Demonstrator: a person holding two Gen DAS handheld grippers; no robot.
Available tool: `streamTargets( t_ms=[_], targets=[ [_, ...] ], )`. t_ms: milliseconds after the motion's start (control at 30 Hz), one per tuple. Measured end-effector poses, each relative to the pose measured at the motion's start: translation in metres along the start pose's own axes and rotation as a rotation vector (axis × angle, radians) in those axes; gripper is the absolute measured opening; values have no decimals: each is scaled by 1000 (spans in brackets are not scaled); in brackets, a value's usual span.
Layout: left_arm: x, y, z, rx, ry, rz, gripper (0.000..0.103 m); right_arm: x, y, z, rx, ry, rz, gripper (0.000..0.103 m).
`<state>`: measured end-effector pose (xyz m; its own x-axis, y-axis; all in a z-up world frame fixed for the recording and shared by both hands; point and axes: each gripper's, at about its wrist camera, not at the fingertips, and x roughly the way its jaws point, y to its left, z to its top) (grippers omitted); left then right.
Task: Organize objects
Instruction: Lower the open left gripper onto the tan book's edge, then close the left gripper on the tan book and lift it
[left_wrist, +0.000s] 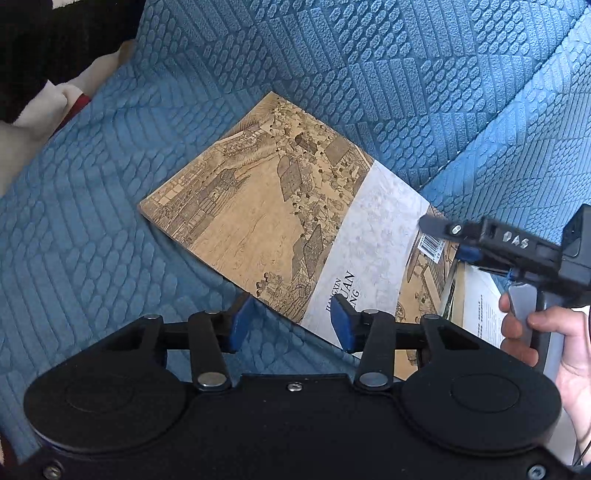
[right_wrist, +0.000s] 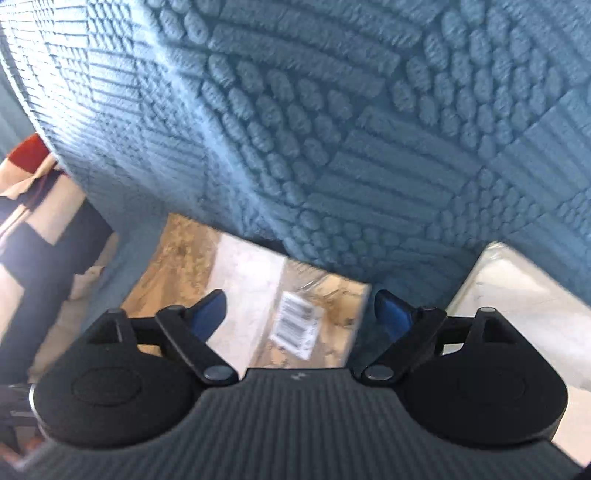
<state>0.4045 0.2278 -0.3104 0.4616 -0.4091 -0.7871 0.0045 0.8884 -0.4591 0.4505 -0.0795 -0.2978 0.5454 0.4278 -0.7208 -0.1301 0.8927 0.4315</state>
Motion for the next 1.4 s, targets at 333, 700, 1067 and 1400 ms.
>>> streamTargets(
  t_ms=[333,700,1067,1400],
  targets=[
    [-2,16,4,-113,2,-31,38,-11,-4,-5,74,-12,66,65],
    [-4,26,4,-199,-1,-41,37,-52,29,-3,-9,-60,244,65],
    [-12,35,-3,-302,2,-62,38,-21,57,-21,-7,92,-41,25],
    [-42,70,-45,-644,15,-306,58,-77,70,-31,259,-51,216,11]
  ],
)
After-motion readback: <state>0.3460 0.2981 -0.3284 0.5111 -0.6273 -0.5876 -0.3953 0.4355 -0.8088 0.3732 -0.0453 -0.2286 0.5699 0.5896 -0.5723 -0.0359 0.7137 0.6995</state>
